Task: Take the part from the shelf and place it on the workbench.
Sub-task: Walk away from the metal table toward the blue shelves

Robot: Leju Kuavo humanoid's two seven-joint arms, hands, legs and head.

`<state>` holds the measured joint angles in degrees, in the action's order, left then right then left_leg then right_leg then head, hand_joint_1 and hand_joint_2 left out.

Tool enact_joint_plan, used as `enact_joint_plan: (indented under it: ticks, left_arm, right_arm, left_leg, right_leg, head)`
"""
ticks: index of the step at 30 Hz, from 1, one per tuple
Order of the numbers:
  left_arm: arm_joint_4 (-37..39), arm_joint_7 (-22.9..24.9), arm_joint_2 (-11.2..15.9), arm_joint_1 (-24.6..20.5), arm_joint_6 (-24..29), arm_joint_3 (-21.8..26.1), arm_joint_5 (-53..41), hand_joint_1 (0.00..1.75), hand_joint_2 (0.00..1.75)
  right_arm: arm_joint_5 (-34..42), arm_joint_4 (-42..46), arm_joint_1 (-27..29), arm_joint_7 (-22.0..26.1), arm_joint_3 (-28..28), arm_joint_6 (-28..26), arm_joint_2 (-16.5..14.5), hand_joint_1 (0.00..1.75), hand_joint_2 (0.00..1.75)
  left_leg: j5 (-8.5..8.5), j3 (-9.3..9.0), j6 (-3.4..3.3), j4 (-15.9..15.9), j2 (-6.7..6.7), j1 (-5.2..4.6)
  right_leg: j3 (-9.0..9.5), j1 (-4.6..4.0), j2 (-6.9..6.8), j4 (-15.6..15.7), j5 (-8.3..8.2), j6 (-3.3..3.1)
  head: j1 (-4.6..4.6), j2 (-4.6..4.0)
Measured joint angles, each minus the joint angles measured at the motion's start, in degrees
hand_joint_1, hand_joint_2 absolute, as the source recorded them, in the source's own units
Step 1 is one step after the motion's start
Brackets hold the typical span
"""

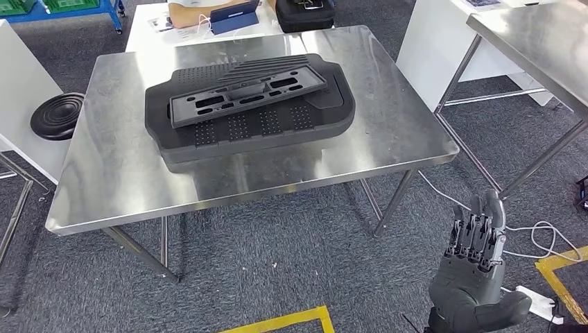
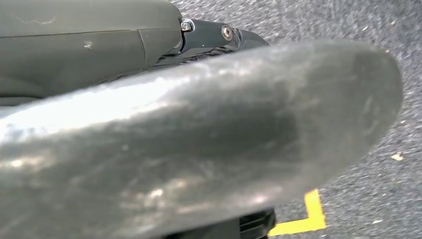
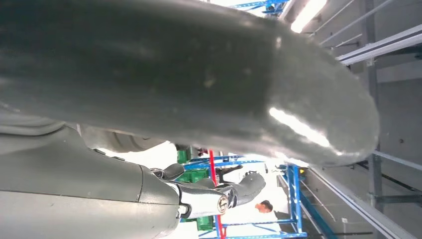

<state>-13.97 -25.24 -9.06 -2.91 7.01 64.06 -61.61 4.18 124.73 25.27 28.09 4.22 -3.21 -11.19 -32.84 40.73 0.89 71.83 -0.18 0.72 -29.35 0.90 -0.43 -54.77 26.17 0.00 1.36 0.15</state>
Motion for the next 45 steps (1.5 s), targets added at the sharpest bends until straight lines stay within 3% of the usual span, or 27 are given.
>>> enact_joint_plan:
  ticks: [2, 4, 6, 7, 9, 11, 14, 15, 16, 17, 19, 21, 23, 25, 26, 27, 29, 30, 31, 33, 34, 35, 37, 38, 41, 43, 45]
  left_arm:
    - [0.00, 0.01, 0.01, 0.00, 0.06, 0.00, -0.03, 0.00, 0.00]
    - [0.00, 0.02, 0.04, -0.04, 0.15, 0.00, -0.07, 0.00, 0.00]
    - [0.01, 0.03, -0.01, -0.11, 0.19, 0.00, -0.11, 0.00, 0.00]
    - [0.01, 0.03, -0.02, -0.14, 0.19, 0.00, -0.13, 0.00, 0.00]
    - [0.01, 0.04, -0.01, -0.14, 0.20, 0.00, -0.13, 0.00, 0.00]
    - [0.01, 0.07, 0.00, -0.16, 0.25, 0.01, -0.16, 0.00, 0.00]
    - [0.00, 0.09, -0.11, -0.20, 0.59, 0.02, -0.34, 0.00, 0.00]
    - [0.00, 0.09, -0.17, -0.19, 0.70, 0.02, -0.41, 0.00, 0.00]
    - [0.00, 0.08, -0.22, -0.18, 0.77, 0.02, -0.49, 0.00, 0.00]
    - [0.00, 0.07, -0.26, -0.17, 0.79, 0.02, -0.53, 0.00, 0.00]
    - [0.00, 0.04, -0.35, -0.18, 0.80, 0.02, -0.60, 0.00, 0.00]
    - [0.00, 0.01, -0.49, -0.20, 0.80, 0.02, -0.64, 0.00, 0.00]
    - [0.00, -0.01, -0.58, -0.20, 0.80, 0.02, -0.66, 0.00, 0.00]
    - [0.00, -0.02, -0.57, -0.11, 0.79, 0.03, -0.70, 0.00, 0.00]
    - [0.00, -0.01, -0.56, -0.06, 0.79, 0.03, -0.72, 0.00, 0.00]
    - [0.00, -0.01, -0.55, 0.02, 0.78, 0.04, -0.74, 0.00, 0.00]
    - [0.00, 0.00, -0.54, 0.14, 0.78, 0.04, -0.77, 0.00, 0.00]
    - [0.00, 0.00, -0.54, 0.18, 0.78, 0.04, -0.78, 0.00, 0.00]
    - [0.00, 0.00, -0.54, 0.20, 0.78, 0.04, -0.80, 0.00, 0.00]
    - [0.00, 0.00, -0.52, 0.19, 0.78, 0.04, -0.81, 0.00, 0.00]
    - [0.00, 0.00, -0.51, 0.18, 0.78, 0.04, -0.82, 0.00, 0.00]
    - [0.00, -0.01, -0.50, 0.12, 0.77, 0.04, -0.85, 0.00, 0.00]
    - [0.00, -0.03, -0.48, 0.03, 0.76, 0.03, -0.90, 0.00, 0.00]
    - [0.00, -0.04, -0.46, -0.02, 0.75, 0.03, -0.92, 0.00, 0.00]
    - [0.01, -0.04, -0.46, -0.04, 0.74, 0.04, -0.92, 0.00, 0.00]
    - [0.02, -0.05, -0.49, -0.09, 0.73, 0.04, -0.92, 0.00, 0.00]
    - [0.02, -0.07, -0.47, -0.13, 0.73, 0.04, -0.91, 0.00, 0.00]
  right_arm:
    - [0.17, -0.06, 0.09, -0.01, -0.08, 0.00, -0.01, 0.00, 0.00]
    - [0.34, -0.11, 0.24, -0.02, -0.21, 0.00, -0.01, 0.00, 0.00]
    - [0.38, -0.12, 0.35, -0.02, -0.36, 0.01, -0.01, 0.00, 0.00]
    - [0.39, -0.11, 0.37, -0.02, -0.40, 0.03, -0.01, 0.00, 0.00]
    - [0.39, -0.11, 0.42, -0.03, -0.45, 0.09, -0.01, 0.00, 0.00]
    - [0.56, -0.11, 0.59, 0.00, -0.53, 0.11, 0.01, 0.00, 0.00]
    - [1.31, -0.01, 1.03, 0.14, -0.95, 0.25, 0.09, 0.00, 0.00]
    - [1.59, 0.03, 1.18, 0.17, -1.20, 0.38, 0.12, 0.00, 0.00]
    - [1.82, 0.05, 1.31, 0.19, -1.47, 0.53, 0.14, 0.00, 0.00]
    - [2.01, 0.05, 1.42, 0.20, -1.72, 0.68, 0.15, 0.00, 0.00]
    - [2.24, 0.05, 1.52, 0.20, -2.12, 1.08, 0.14, 0.00, 0.00]
    - [2.29, 0.12, 1.43, 0.19, -2.31, 1.45, 0.13, 0.00, 0.00]
    - [2.27, 0.20, 1.38, 0.16, -2.39, 1.67, 0.11, 0.00, 0.00]
    - [2.26, 0.20, 1.43, 0.13, -2.49, 1.76, 0.03, 0.00, 0.00]
    - [2.25, 0.20, 1.43, 0.12, -2.54, 1.80, -0.04, 0.00, 0.00]
    - [2.25, 0.20, 1.45, 0.11, -2.59, 1.83, -0.13, 0.00, 0.00]
    - [2.25, 0.20, 1.48, 0.10, -2.68, 1.87, -0.25, 0.00, 0.00]
    - [2.25, 0.19, 1.51, 0.09, -2.74, 1.91, -0.28, 0.00, 0.00]
    - [2.25, 0.19, 1.52, 0.08, -2.82, 1.94, -0.28, 0.00, 0.00]
    - [2.25, 0.18, 1.53, 0.07, -3.04, 1.99, -0.29, 0.00, 0.00]
    - [2.25, 0.18, 1.54, 0.07, -3.15, 2.00, -0.30, 0.00, 0.00]
    - [2.25, 0.18, 1.55, 0.07, -3.23, 2.01, -0.31, 0.00, 0.00]
    - [2.24, 0.18, 1.54, 0.05, -3.35, 2.08, -0.33, 0.00, 0.00]
    - [2.22, 0.18, 1.54, 0.05, -3.38, 2.14, -0.35, 0.00, 0.00]
    - [2.20, 0.18, 1.59, 0.05, -3.44, 2.30, -0.39, 0.00, 0.00]
    - [2.20, 0.18, 1.61, 0.05, -3.54, 2.32, -0.40, 0.00, 0.00]
    - [2.20, 0.18, 1.64, 0.04, -3.66, 2.34, -0.40, 0.00, 0.00]
  left_leg:
    - [1.06, -1.60, 0.46, 1.87, 0.01, 0.33]
    - [3.46, -6.82, 1.03, -3.89, 0.00, 0.86]
    - [3.21, -11.32, 1.15, -10.63, -0.22, 0.85]
    - [2.56, -12.00, 0.84, -12.18, -0.33, 0.67]
    - [2.83, -11.25, -0.53, -12.45, -0.31, 0.33]
    - [3.85, -10.05, -2.12, -12.68, -0.05, 0.28]
    - [5.84, -7.46, -3.22, -12.76, 0.17, 0.23]
    - [6.56, -6.50, -3.23, -12.74, 0.24, 0.17]
    - [7.27, -5.62, -3.22, -12.71, 0.34, 0.10]
    - [7.98, -4.81, -3.17, -12.68, 0.45, 0.04]
    - [9.41, -3.44, -2.95, -12.65, 0.55, -0.04]
    - [10.73, -2.50, -2.47, -12.63, 0.53, -0.16]
    - [11.95, -2.30, -1.79, -12.97, 0.59, -0.18]
    - [12.89, -2.25, -1.00, -13.53, 0.63, -0.03]
    - [12.07, -1.94, -0.70, -13.12, 0.57, 0.04]
    - [10.12, -1.45, -0.47, -11.75, 0.47, 0.08]
    - [3.95, -0.03, -0.16, -5.65, 0.25, 0.14]
    - [1.69, 0.51, 0.03, -1.98, 0.17, 0.16]
    - [0.74, 0.61, 0.22, 0.91, 0.13, 0.17]
    - [2.48, -1.78, 0.50, 1.41, 0.14, 0.33]
    - [3.91, -4.37, 0.59, -1.23, 0.16, 0.48]
    - [4.15, -7.32, 0.66, -4.92, 0.11, 0.57]
    - [3.38, -11.04, 0.30, -10.69, -0.04, 0.48]
    - [2.71, -11.44, -0.07, -11.86, -0.12, 0.28]
    - [3.82, -10.01, -1.85, -12.35, 0.06, 0.11]
    - [4.99, -8.51, -2.95, -12.58, 0.24, 0.27]
    - [6.19, -6.94, -3.29, -12.55, 0.33, 0.21]
  right_leg:
    - [-1.36, 0.10, -0.05, -0.34, -1.09, 0.40]
    - [-2.86, 0.35, -0.06, -1.28, -1.84, 1.00]
    - [-4.29, 0.30, -0.03, -2.57, -2.29, 1.64]
    - [-4.77, 0.20, -0.02, -2.95, -2.57, 2.03]
    - [-5.26, 0.16, 0.04, -2.96, -3.35, 2.95]
    - [-6.21, 0.30, 0.16, -3.95, -2.36, 3.27]
    - [-9.44, 0.35, 0.32, -12.81, 4.74, 2.50]
    - [-10.20, 0.34, 0.33, -16.45, 6.55, 2.55]
    - [-10.29, 0.33, 0.33, -18.92, 7.23, 2.85]
    - [-9.40, 0.29, 0.33, -19.53, 6.78, 3.33]
    - [-4.37, 0.06, 0.33, -14.60, 4.48, 3.92]
    - [2.47, -0.48, 0.30, -5.39, 4.35, 3.22]
    - [5.40, -0.98, 0.30, -0.41, 5.22, 2.32]
    - [4.65, -0.81, 0.27, 0.04, 4.37, 1.66]
    - [4.13, -0.58, 0.22, 0.13, 3.74, 1.15]
    - [3.56, -0.32, 0.15, 0.25, 3.04, 0.66]
    - [2.26, -0.21, 0.03, 0.24, 1.80, 0.01]
    - [1.56, -0.25, -0.02, 0.15, 1.26, -0.06]
    - [0.86, -0.27, -0.07, -0.01, 0.75, 0.00]
    - [-0.50, -0.19, -0.11, -0.66, -0.05, 0.39]
    - [-1.13, -0.10, -0.10, -1.19, -0.31, 0.61]
    - [-1.81, -0.05, -0.10, -1.78, -0.49, 0.87]
    - [-3.00, -0.22, -0.13, -2.97, -0.81, 1.43]
    - [-3.40, -0.33, -0.15, -3.25, -1.08, 1.83]
    - [-4.40, -0.28, -0.07, -3.71, -1.35, 2.90]
    - [-6.28, -0.23, 0.09, -7.19, 1.63, 2.67]
    - [-8.77, -0.20, 0.17, -14.32, 6.15, 2.26]
  head:
    - [0.02, 0.00]
    - [0.03, 0.00]
    - [0.07, 0.00]
    - [0.10, 0.00]
    - [0.03, 0.00]
    - [-0.06, 0.00]
    - [-0.30, 0.00]
    - [-0.31, 0.00]
    - [-0.30, 0.00]
    - [-0.30, 0.00]
    - [-0.32, 0.00]
    - [-0.28, 0.00]
    - [-0.22, 0.00]
    - [-0.25, 0.00]
    - [-0.27, 0.00]
    - [-0.20, 0.00]
    - [-0.08, 0.00]
    - [-0.03, 0.00]
    - [-0.06, 0.00]
    - [-0.04, 0.00]
    - [-0.03, 0.00]
    - [-0.01, 0.00]
    - [-0.03, 0.00]
    - [-0.03, 0.00]
    - [-0.05, 0.00]
    - [-0.18, 0.00]
    - [-0.30, 0.00]
